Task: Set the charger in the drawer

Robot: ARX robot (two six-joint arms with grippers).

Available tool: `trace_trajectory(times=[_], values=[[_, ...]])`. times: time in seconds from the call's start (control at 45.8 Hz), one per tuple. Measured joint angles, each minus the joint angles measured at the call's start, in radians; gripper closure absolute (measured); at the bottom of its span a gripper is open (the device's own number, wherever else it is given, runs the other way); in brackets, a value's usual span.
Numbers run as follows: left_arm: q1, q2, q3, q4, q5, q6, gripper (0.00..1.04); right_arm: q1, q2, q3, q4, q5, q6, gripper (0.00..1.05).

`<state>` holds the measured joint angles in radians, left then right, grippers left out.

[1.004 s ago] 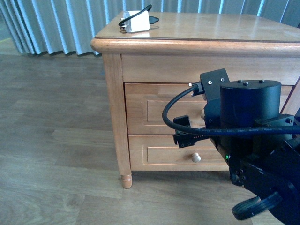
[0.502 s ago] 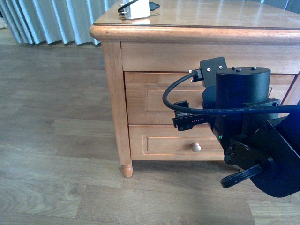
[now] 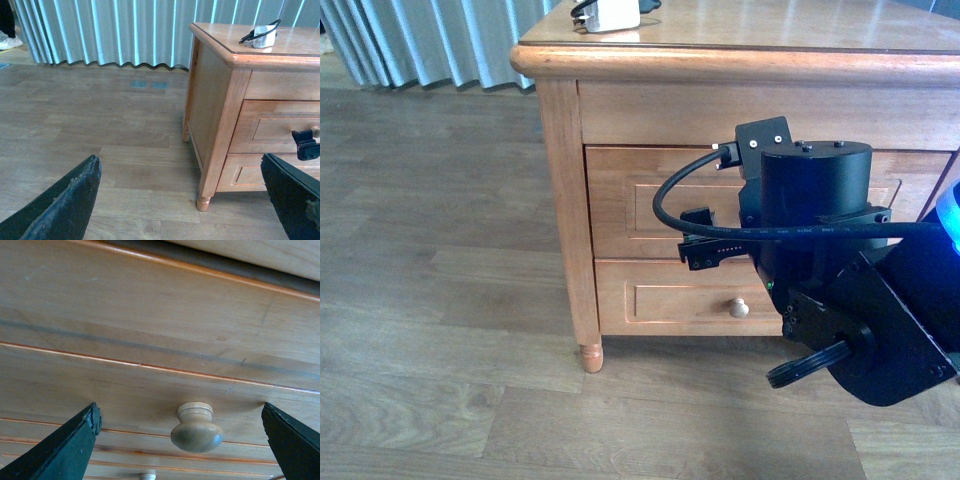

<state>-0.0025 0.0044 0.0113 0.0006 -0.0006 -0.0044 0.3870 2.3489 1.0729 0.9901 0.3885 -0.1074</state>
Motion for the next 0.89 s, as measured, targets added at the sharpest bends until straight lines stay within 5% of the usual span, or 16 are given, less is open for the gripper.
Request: trace_trajectory(times=[0.895], values=[[0.000,0.000,0.000,0.000,0.000,0.000,0.06,-0.011,0.013,0.009,-0.010,-0.005,0.022,0.08]])
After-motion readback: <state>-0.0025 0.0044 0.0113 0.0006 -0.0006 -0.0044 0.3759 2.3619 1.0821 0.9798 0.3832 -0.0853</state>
